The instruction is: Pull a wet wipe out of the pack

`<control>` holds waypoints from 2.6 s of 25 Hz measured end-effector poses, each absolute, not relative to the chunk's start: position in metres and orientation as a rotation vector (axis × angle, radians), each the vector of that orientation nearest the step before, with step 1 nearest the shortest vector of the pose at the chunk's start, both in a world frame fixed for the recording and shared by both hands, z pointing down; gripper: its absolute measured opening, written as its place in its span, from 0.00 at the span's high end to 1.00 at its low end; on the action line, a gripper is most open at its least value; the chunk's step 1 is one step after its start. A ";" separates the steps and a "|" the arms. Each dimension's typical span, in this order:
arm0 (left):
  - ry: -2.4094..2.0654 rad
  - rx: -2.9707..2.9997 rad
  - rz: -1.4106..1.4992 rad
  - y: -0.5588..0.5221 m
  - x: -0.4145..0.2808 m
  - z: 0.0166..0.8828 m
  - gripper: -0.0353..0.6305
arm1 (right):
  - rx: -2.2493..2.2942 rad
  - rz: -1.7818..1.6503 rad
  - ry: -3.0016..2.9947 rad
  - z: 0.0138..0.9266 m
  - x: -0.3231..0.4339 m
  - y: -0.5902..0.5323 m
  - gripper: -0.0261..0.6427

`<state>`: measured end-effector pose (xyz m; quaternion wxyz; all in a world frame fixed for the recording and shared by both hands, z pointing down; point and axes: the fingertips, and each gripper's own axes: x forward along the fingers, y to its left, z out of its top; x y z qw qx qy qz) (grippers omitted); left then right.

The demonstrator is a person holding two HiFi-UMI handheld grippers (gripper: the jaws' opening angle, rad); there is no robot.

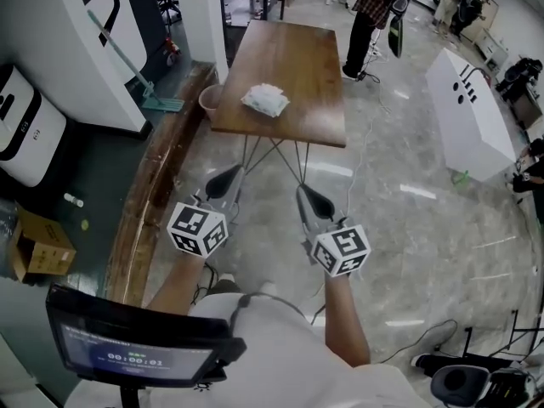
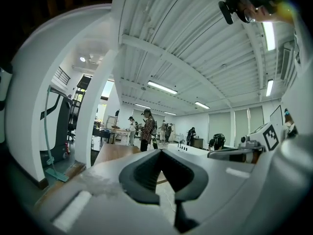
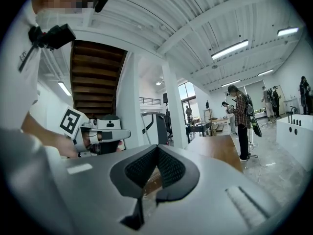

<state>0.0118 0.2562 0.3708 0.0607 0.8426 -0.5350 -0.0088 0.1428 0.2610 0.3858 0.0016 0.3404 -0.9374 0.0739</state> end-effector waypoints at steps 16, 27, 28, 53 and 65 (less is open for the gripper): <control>-1.685 2.521 -0.033 0.246 0.019 0.379 0.94 | 1.007 0.215 -2.904 0.397 0.154 0.249 0.95; -1.549 2.603 -0.073 0.160 0.004 0.368 0.94 | 1.047 0.201 -2.870 0.387 0.125 0.174 0.95; -1.547 2.605 -0.080 0.150 -0.002 0.368 0.94 | 1.053 0.200 -2.868 0.388 0.118 0.165 0.95; -1.262 2.579 -0.056 -0.014 -0.135 0.407 0.94 | 1.265 0.348 -2.755 0.408 -0.006 0.013 0.95; -1.331 2.552 -0.085 -0.083 -0.139 0.413 0.94 | 1.125 0.346 -2.839 0.416 -0.021 -0.076 0.95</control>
